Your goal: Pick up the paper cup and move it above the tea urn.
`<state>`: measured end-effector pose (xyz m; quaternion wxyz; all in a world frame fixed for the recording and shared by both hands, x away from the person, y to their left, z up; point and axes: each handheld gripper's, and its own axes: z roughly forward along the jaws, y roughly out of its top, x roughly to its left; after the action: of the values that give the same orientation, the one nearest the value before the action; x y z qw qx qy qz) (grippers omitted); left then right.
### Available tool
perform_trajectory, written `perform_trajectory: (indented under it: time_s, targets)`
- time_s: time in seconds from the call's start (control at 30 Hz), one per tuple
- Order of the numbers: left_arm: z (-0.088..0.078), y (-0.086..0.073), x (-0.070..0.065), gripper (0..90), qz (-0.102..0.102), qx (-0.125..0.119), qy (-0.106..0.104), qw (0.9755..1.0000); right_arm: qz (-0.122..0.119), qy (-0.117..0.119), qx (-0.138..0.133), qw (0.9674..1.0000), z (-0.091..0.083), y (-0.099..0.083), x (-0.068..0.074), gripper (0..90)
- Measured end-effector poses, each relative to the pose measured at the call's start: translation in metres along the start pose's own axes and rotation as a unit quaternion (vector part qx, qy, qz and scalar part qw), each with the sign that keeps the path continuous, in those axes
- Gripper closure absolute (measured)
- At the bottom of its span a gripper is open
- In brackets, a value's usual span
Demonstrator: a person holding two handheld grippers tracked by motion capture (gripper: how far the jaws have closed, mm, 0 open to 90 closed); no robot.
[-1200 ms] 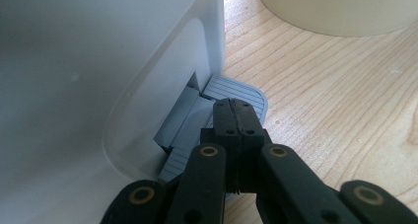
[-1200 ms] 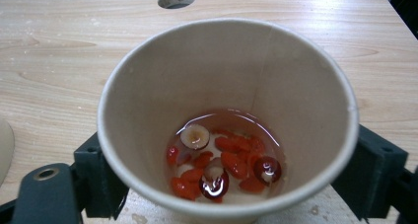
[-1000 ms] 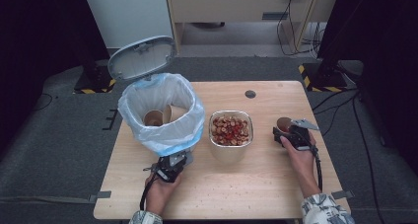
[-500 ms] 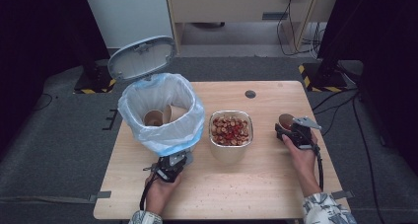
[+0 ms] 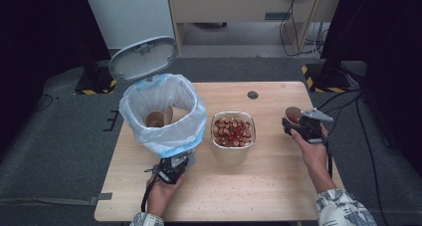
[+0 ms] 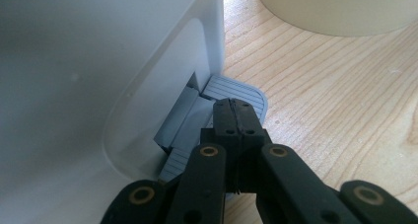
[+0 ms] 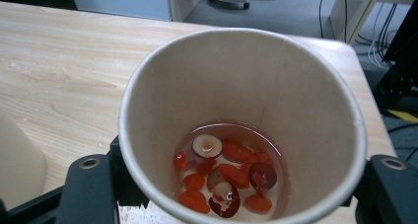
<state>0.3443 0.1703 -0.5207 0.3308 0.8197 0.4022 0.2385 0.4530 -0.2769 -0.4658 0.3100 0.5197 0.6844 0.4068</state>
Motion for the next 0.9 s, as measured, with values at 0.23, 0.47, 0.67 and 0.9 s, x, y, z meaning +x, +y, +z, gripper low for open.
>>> perform_trajectory:
  time_s: [0.23, 0.47, 0.67, 0.9]
  targets:
    - [0.000, 0.000, 0.000, 90.0, 0.001, -0.001, 0.001, 1.0000, -0.024, 0.020, -0.009, 0.9995, -0.010, 0.020, -0.003, 32.0]
    - [0.000, 0.000, -0.001, 90.0, 0.003, 0.000, 0.002, 1.0000, -0.042, 0.028, -0.013, 0.9986, -0.014, 0.033, -0.004, 32.1]
    - [0.000, 0.000, -0.001, 90.0, 0.002, 0.000, 0.001, 1.0000, -0.048, 0.028, -0.011, 0.9984, -0.015, 0.039, -0.004, 32.2]
    - [0.000, 0.000, -0.001, 90.0, 0.002, 0.000, 0.001, 1.0000, -0.057, 0.032, -0.012, 0.9978, -0.018, 0.046, -0.002, 32.1]
